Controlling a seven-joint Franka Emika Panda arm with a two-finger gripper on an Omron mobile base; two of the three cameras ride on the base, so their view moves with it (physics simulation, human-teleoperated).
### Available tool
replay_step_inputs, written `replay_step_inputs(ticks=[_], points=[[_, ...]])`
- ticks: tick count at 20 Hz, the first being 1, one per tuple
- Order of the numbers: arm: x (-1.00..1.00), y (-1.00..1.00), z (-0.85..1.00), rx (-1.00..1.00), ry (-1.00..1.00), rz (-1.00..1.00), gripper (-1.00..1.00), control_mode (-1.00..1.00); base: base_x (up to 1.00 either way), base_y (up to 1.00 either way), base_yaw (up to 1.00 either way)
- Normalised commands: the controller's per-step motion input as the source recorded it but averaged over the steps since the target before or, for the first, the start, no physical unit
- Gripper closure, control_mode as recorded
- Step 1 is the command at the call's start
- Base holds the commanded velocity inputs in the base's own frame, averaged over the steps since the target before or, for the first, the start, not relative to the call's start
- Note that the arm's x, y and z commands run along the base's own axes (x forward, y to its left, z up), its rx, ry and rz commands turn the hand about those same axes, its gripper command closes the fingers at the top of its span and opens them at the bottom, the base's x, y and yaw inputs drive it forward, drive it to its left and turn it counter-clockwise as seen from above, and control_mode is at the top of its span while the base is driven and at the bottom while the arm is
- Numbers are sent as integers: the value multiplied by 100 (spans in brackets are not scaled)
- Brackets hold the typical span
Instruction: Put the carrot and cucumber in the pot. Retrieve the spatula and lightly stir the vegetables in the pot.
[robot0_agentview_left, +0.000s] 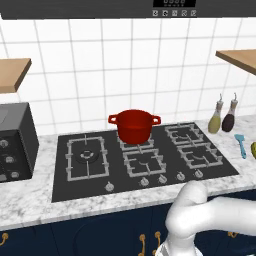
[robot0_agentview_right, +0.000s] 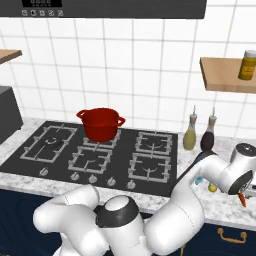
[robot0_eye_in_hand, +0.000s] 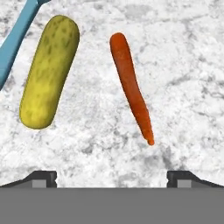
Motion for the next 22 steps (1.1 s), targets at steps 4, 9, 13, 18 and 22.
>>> replay_step_inputs(ticks=[4, 9, 13, 18, 22], points=[[0, 0, -15, 0, -16, 20, -100, -100, 0, 0, 0], [0, -7, -10, 15, -16, 23, -100, -100, 0, 0, 0], [8, -36, -1, 8, -12, 12, -100, -100, 0, 0, 0], [2, -19, -13, 3, -22, 7, -100, -100, 0, 0, 0], [0, 0, -49, 0, -54, 3, -100, -100, 0, 0, 0]])
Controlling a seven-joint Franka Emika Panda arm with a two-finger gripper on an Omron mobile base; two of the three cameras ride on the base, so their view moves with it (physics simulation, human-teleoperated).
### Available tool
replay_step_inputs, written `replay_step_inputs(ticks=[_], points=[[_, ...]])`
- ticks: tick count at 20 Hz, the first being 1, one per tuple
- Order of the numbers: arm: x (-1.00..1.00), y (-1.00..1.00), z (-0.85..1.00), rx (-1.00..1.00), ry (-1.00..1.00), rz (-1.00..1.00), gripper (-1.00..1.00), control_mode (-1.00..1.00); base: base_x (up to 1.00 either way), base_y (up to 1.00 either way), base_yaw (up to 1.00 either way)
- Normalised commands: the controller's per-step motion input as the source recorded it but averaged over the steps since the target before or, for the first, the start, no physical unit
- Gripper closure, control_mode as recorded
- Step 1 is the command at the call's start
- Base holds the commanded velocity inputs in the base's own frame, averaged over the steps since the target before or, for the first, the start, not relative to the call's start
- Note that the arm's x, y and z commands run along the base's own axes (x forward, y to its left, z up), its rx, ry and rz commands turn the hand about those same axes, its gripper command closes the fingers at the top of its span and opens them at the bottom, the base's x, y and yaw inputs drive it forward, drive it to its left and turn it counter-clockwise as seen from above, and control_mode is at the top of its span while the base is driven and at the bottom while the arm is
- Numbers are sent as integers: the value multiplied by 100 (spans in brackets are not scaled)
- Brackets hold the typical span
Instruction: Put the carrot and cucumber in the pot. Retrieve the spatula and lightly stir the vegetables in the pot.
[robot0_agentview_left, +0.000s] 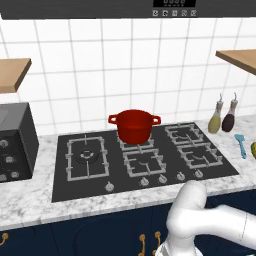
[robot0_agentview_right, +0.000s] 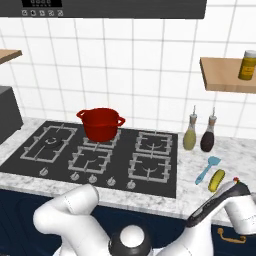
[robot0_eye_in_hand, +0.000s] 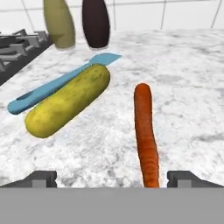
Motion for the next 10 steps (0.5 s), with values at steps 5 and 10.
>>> replay_step_inputs(ticks=[5, 10], points=[[0, -4, -50, 0, -45, 2, -100, -100, 0, 0, 0], [10, -20, -3, 2, -4, 1, -100, -100, 0, 0, 0]])
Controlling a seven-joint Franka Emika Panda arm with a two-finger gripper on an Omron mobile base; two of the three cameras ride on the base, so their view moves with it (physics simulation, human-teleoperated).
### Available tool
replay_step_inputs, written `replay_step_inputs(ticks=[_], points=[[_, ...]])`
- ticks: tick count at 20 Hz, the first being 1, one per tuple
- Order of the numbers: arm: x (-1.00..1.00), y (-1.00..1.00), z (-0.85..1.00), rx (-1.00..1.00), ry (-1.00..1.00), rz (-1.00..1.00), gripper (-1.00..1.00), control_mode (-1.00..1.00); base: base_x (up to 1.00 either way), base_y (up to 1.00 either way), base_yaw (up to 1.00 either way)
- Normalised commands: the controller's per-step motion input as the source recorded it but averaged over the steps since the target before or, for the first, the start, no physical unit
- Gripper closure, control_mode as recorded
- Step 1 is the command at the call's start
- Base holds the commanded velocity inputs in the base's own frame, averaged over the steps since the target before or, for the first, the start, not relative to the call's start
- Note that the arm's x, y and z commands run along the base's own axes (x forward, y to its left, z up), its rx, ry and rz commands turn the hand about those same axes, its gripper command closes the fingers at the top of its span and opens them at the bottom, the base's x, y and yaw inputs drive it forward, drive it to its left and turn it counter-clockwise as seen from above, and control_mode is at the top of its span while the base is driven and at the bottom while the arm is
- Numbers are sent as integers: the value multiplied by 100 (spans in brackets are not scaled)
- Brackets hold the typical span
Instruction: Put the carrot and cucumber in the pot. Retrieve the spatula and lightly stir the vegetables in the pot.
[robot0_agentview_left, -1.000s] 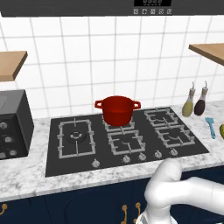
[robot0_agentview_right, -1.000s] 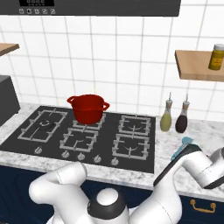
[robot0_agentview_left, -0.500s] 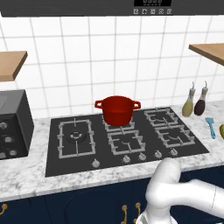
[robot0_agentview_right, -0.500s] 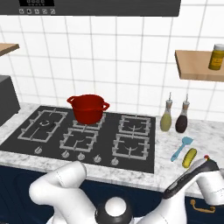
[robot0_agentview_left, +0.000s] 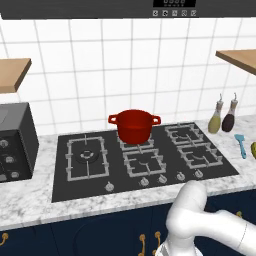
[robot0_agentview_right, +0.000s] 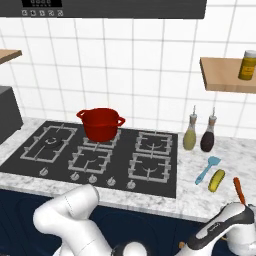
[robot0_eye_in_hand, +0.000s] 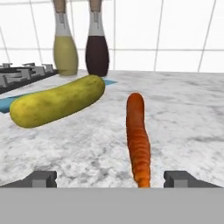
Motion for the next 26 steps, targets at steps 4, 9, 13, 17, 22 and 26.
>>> replay_step_inputs(ticks=[4, 9, 13, 17, 22, 26], points=[[19, -7, 0, 0, 0, 6, -100, -100, 0, 0, 0], [12, 0, -15, 0, 0, 5, -100, -100, 0, 0, 0], [1, 4, -61, 0, 3, 12, 100, -100, 0, 0, 0], [0, 17, -71, 0, 0, 14, 100, -100, 0, 0, 0], [0, 42, -77, -1, 0, 12, 100, -100, 0, 0, 0], [-1, 57, -68, -1, 0, 4, 100, -100, 0, 0, 0]])
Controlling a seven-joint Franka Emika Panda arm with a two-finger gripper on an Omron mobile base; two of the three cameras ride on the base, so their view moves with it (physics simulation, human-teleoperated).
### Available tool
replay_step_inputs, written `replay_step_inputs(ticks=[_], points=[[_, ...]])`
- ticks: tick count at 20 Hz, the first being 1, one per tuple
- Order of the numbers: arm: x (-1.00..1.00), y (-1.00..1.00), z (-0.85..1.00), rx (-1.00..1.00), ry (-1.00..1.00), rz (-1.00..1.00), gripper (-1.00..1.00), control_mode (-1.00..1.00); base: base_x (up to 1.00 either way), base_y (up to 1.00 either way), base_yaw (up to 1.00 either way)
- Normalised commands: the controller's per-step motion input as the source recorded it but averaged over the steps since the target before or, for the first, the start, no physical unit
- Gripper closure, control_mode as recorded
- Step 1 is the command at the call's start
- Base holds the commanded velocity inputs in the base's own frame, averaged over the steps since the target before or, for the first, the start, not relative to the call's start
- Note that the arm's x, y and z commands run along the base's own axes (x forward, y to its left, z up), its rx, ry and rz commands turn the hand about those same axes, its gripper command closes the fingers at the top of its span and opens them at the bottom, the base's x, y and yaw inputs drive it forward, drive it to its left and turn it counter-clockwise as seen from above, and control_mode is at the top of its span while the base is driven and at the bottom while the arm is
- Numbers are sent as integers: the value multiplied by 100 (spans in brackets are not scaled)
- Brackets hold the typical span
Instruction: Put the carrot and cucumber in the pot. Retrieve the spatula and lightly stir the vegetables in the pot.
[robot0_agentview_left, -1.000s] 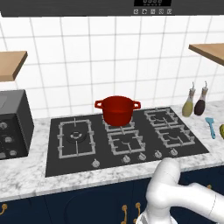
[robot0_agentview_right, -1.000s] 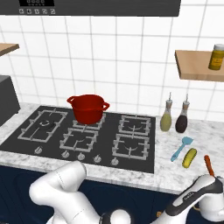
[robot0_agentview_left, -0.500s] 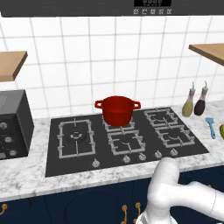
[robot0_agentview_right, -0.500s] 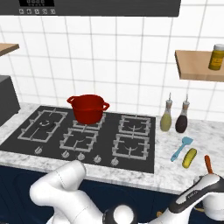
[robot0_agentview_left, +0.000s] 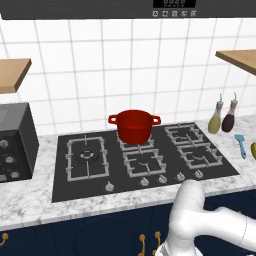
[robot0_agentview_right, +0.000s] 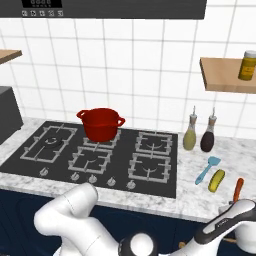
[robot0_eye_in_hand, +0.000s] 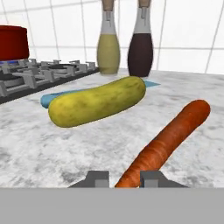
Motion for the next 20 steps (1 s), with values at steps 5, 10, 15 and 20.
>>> replay_step_inputs(ticks=[5, 10, 15, 20], points=[[-37, 20, -24, 0, 0, -4, 100, -100, 0, 0, 0], [-64, 7, 15, 0, -1, -15, 100, -100, 0, 0, 0], [-81, 96, 9, 3, -7, -13, 100, -100, 0, 0, 0], [-15, 100, 58, 0, -25, -10, 100, -100, 0, 0, 0]])
